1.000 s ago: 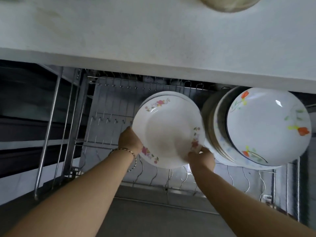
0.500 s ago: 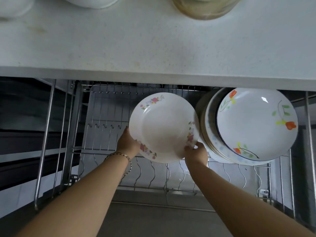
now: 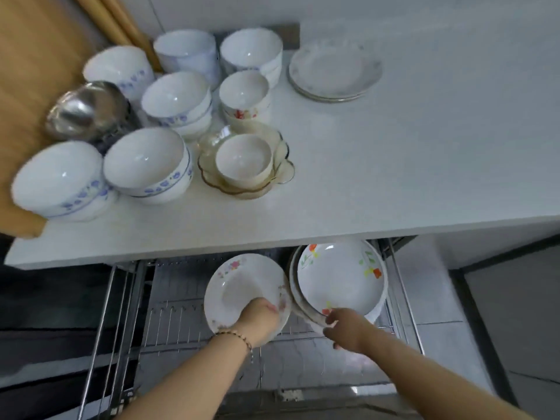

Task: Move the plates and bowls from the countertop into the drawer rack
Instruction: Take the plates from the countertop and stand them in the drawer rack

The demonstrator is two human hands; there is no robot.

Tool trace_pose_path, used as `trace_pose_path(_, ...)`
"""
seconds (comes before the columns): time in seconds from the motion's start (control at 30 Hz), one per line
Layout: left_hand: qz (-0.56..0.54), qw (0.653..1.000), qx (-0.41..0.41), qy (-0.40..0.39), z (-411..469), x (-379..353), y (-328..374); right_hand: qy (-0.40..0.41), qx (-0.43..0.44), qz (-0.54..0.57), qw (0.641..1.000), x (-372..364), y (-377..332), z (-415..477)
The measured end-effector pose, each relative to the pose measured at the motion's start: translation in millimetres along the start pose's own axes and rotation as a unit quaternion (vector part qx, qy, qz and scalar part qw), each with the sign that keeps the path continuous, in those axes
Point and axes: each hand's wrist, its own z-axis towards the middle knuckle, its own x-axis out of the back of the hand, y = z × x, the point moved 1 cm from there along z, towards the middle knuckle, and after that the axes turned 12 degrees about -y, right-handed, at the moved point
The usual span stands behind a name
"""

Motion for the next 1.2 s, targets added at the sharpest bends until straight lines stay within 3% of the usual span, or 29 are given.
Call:
trace_pose_path(0.33, 0.131, 0.978, -0.161, 0.0, -106, -117, 250, 0.206, 0.017, -0.009, 0.978, 161, 170, -205)
trace_pose_path(0.63, 0.235, 0.943, -0.234, 0.016, -142, -245, 448, 0.312, 0.017, 0.001, 0.95, 292, 335, -334)
trace_pose_path(0.9, 0.251, 0.937, -0.242, 0.019, -133, -273, 554, 0.308, -0.01, 0.014, 0.951, 391, 398, -352)
trace_pose_path(1.2, 0.181, 0.957, -0.227, 0.011, -36, -252, 693, 0.341, -0.009, 0.078, 0.937, 544, 435, -294)
